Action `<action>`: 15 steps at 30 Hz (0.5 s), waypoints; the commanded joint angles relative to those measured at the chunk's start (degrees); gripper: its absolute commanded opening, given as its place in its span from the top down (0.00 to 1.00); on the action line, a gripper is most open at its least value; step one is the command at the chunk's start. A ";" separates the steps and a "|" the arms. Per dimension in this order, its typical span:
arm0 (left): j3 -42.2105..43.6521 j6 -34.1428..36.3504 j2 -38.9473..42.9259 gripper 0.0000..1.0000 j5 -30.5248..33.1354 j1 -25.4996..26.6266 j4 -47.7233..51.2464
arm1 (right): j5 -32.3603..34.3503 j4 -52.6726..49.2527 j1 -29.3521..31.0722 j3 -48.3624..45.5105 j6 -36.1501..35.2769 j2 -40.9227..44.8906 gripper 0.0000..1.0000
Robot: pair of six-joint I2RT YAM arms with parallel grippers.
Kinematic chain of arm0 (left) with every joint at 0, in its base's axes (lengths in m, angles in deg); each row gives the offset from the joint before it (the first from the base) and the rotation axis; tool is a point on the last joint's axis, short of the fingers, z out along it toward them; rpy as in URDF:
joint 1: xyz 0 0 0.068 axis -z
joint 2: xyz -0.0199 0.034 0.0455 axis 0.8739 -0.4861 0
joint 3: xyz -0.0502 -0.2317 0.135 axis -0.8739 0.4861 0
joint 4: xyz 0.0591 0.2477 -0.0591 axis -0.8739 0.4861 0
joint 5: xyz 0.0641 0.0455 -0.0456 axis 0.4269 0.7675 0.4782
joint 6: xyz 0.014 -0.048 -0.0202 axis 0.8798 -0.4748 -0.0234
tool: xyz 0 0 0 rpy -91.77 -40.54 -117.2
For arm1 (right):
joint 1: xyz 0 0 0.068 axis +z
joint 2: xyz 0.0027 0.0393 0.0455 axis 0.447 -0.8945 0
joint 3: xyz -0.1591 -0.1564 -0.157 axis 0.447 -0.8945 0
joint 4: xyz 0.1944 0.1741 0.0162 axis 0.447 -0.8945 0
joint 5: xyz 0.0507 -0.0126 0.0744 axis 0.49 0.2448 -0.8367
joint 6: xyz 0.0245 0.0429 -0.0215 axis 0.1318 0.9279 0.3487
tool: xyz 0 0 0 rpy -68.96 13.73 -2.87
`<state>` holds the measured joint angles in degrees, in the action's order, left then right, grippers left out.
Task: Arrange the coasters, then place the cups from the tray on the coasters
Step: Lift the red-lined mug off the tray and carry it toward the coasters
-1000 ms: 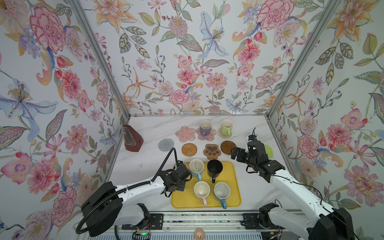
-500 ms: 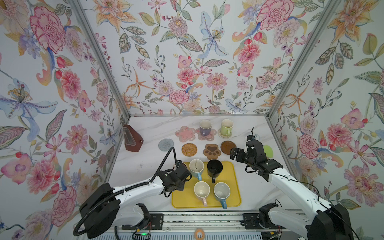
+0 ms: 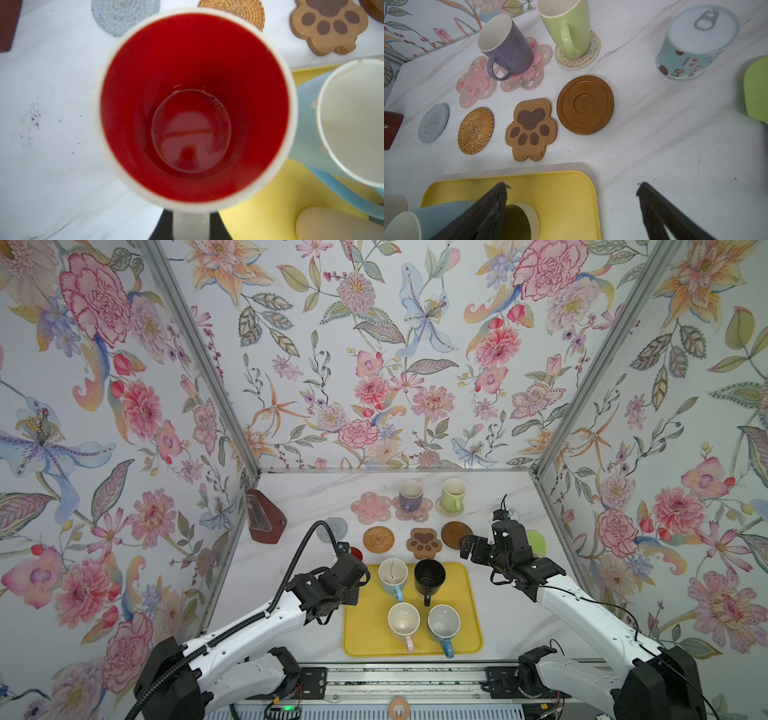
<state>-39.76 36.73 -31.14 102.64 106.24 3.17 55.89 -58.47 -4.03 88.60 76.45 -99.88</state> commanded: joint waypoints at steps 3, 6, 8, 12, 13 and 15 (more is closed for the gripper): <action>-6.68 6.52 -2.81 1.00 1.49 -3.13 -5.07 | 1.12 -0.39 0.06 0.26 0.13 2.17 0.01; -11.58 9.51 -7.55 1.00 1.56 -5.19 -7.06 | 0.85 -0.79 -0.03 0.50 -0.10 2.40 0.01; -13.75 11.51 -10.94 1.00 1.91 -6.57 -9.69 | 1.02 -0.79 -0.11 0.26 -0.71 2.62 0.01; -19.48 14.96 -19.64 1.00 -1.22 -9.98 -15.32 | 0.82 -1.42 -0.20 -0.56 -0.15 4.07 0.01; -21.31 15.87 -21.81 1.00 -1.14 -10.28 -15.75 | 0.84 -1.51 -0.20 -1.00 0.11 4.71 0.01; -25.97 17.41 -26.99 1.00 -0.78 -11.05 -16.38 | 0.92 -1.66 -0.28 -1.91 0.55 6.29 0.01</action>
<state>-59.84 49.69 -54.18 101.49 96.33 -6.73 56.02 -59.06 -4.09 88.06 76.47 -95.99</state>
